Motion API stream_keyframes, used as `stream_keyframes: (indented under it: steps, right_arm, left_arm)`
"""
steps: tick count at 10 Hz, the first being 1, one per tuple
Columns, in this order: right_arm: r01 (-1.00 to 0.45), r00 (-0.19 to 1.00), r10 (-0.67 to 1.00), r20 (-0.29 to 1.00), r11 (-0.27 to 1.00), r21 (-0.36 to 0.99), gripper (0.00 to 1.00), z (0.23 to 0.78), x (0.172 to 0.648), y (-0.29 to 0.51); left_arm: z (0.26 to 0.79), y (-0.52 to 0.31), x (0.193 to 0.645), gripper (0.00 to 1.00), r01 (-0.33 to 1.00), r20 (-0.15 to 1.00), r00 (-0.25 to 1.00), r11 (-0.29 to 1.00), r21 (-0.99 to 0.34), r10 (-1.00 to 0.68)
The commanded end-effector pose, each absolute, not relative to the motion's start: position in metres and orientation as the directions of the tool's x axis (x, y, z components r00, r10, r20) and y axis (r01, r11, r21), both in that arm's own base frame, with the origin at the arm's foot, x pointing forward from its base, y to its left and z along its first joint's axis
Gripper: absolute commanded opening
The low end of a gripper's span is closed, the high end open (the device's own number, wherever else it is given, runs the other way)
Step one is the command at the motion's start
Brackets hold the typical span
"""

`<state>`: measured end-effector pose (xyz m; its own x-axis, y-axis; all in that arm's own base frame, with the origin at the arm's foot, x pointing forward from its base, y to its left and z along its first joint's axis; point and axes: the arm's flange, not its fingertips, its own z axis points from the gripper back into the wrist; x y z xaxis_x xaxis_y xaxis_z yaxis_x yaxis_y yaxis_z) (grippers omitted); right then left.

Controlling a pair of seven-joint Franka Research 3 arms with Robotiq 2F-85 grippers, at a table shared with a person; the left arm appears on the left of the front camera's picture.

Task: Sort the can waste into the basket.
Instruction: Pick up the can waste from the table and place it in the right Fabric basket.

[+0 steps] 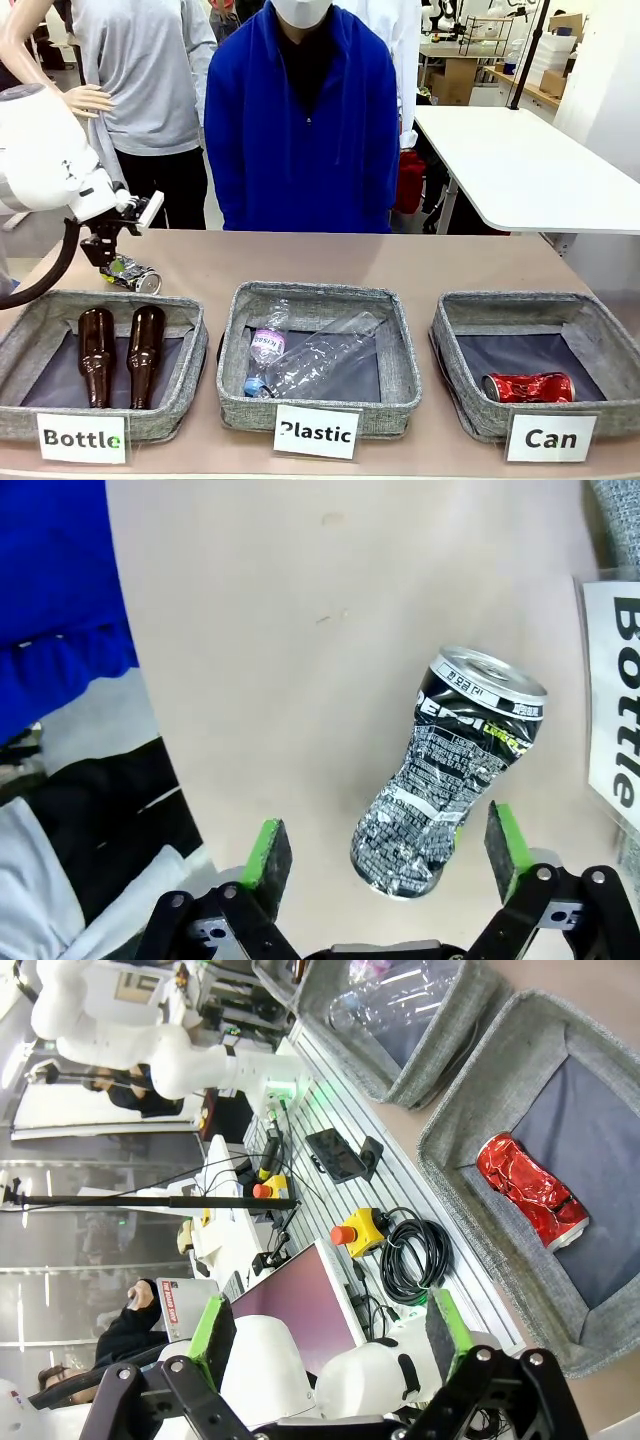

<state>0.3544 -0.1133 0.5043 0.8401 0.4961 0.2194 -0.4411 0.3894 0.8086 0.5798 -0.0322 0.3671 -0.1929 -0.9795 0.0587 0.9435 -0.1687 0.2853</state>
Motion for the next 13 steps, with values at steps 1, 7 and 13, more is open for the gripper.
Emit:
stream_keyframes:
  steps: [1,7,13]
  right_arm:
    - [-0.455,0.829,0.511,0.226,0.383,0.804,1.00,0.507,0.354,-0.114]
    - [-0.455,0.829,0.511,0.226,0.383,0.804,1.00,0.507,0.354,-0.114]
    - [-0.455,0.829,0.511,0.226,0.383,0.804,1.00,0.507,0.354,-0.114]
  left_arm:
    - [0.366,-0.031,0.593,1.00,0.961,0.053,-0.166,-0.150,0.234,-0.985]
    - [0.319,-0.026,0.618,1.00,0.980,0.050,-0.162,-0.155,0.125,-0.986]
    - [0.314,-0.028,0.617,0.41,0.987,0.074,-0.126,-0.117,0.112,-0.989]
